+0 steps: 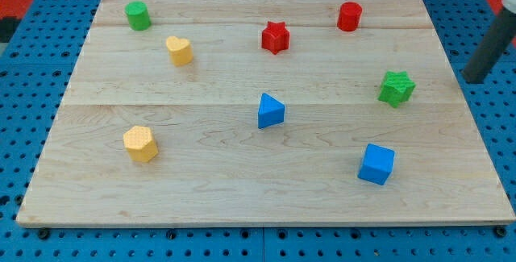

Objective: Point at center right

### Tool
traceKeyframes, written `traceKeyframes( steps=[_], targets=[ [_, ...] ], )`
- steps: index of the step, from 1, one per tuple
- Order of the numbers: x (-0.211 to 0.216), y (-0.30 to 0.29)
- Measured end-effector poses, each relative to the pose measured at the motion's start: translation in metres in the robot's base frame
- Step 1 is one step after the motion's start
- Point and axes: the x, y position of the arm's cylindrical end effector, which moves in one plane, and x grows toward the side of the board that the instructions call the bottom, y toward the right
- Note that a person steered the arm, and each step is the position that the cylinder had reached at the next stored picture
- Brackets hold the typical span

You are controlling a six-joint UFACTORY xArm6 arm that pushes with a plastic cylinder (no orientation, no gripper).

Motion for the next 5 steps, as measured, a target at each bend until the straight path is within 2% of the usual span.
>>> traceKeyframes(
  steps=[1, 3, 5],
  targets=[
    [0.017, -0.001],
    [0.006, -0.013],
    [-0.081, -0.043]
  ],
)
